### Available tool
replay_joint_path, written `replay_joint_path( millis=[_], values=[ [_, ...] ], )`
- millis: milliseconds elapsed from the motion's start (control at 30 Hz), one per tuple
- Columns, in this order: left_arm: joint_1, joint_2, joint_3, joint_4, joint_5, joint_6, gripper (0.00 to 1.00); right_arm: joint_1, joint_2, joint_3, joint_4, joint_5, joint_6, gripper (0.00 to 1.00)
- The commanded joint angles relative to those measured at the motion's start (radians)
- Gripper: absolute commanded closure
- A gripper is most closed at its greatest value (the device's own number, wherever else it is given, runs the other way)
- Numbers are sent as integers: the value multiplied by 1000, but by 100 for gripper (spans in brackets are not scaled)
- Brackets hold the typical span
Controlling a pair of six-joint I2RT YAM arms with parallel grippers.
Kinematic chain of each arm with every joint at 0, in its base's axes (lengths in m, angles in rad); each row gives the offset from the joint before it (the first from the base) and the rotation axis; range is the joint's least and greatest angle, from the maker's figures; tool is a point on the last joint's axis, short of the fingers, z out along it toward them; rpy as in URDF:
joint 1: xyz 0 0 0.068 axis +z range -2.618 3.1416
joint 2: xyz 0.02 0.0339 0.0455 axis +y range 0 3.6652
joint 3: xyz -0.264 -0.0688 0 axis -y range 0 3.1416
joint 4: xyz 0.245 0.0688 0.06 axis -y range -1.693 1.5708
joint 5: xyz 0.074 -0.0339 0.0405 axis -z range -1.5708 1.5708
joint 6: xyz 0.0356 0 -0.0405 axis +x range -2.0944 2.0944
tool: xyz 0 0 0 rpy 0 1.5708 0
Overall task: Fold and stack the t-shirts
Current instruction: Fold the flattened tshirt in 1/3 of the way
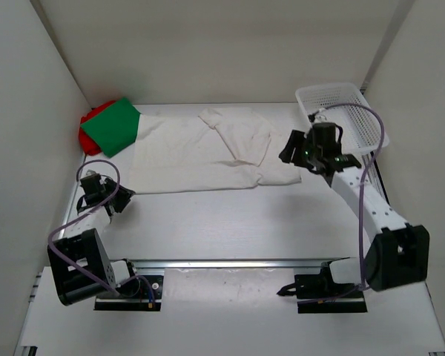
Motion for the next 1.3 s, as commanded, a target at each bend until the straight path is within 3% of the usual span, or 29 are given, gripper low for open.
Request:
replay_joint_path(
  millis=[0,100,200,300,567,667,767,900,933,1033,1267],
  values=[
    [2,11,-6,11,-18,22,53,-58,-63,-241,237,32,101,48],
    [-18,43,-13,23,-18,11,54,-148,-137,-434,373,-8,184,49],
    [-52,92,-11,54,-35,-1,54,-201,-135,-523,471,-45,222,49],
    [-63,152,4,88,-13,-21,56,-276,-73,-529,524,-115,257,51],
    [-87,220,18,149,-27,-76,67,-281,142,-475,654,-149,298,50],
    [-83,252,18,169,-27,-90,74,-284,208,-424,647,-158,308,54],
    [-80,260,17,195,-33,-99,78,-281,243,-385,642,-143,316,68],
    [-98,258,24,229,-52,-125,79,-271,273,-336,609,-140,316,94],
    [-106,264,30,230,-50,-125,85,-274,277,-342,599,-138,325,100],
    [-115,274,75,194,-91,-116,100,-281,222,-382,593,-132,340,100],
    [-98,160,17,174,-101,-99,100,-310,23,-531,524,-106,373,100]
  ],
)
